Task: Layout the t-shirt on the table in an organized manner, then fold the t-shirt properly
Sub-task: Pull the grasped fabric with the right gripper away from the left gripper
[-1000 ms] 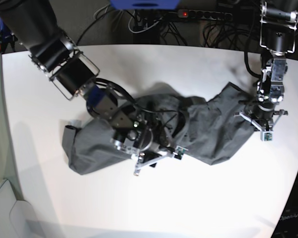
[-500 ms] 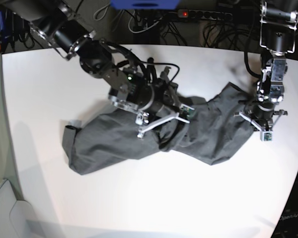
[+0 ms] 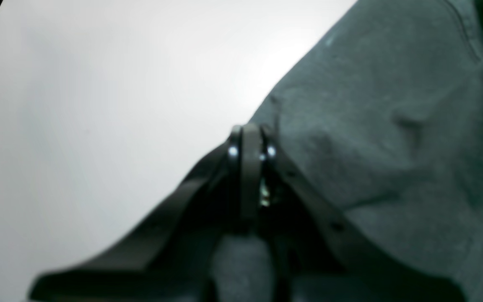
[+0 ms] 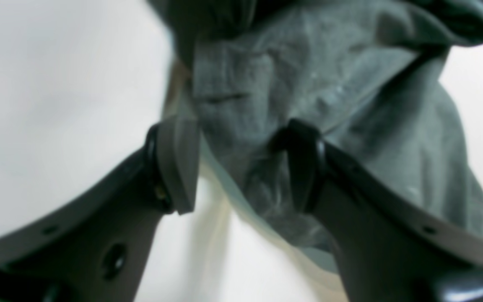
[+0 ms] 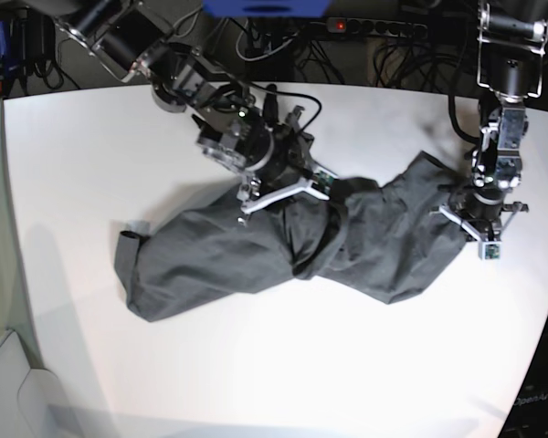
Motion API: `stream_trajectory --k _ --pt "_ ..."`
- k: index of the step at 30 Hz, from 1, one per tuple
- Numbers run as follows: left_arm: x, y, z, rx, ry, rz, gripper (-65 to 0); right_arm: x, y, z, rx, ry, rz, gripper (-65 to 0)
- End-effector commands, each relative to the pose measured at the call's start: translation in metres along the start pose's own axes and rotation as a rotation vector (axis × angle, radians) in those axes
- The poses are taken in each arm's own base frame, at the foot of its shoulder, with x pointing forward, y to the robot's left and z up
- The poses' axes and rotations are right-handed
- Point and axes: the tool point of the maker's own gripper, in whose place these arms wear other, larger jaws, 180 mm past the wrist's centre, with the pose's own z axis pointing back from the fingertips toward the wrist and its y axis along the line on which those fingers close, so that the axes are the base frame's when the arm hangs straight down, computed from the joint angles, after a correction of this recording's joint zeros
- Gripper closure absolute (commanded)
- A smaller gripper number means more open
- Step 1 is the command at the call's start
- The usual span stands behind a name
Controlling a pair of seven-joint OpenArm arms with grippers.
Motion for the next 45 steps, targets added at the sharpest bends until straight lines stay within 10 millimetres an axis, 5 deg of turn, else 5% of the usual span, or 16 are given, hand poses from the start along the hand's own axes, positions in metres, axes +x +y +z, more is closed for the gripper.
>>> stream_trajectory --k 1,16,23,28,35,45 --pt "0.007 0.004 0.000 0.005 -0.006 -0.004 -0.3 0.014 -0.011 0.001 -0.026 -0.048 -0.003 -34.0" --pt "0.007 0.004 0.000 0.005 -0.005 -0.004 -0.3 0.013 -0.044 -0.010 -0.086 -0.085 -0.173 -32.2" --pt "0.010 0.004 -0.001 0.006 -0.012 -0.004 -0.3 0.019 -0.051 0.000 -0.109 -0.109 -0.161 -1.4" --pt "0.011 0.005 -0.001 0.007 -0.014 -0.010 -0.3 0.022 -0.063 0.028 -0.164 -0.161 -0.150 0.0" --pt "0.009 0.008 0.001 0.008 -0.010 -0.014 -0.3 -0.018 -0.113 0.090 -0.353 -0.124 -0.233 0.0" --pt "0.031 -0.008 0.014 -0.029 -0.083 -0.038 -0.3 -0.120 -0.102 0.137 -0.417 0.083 -0.278 0.0"
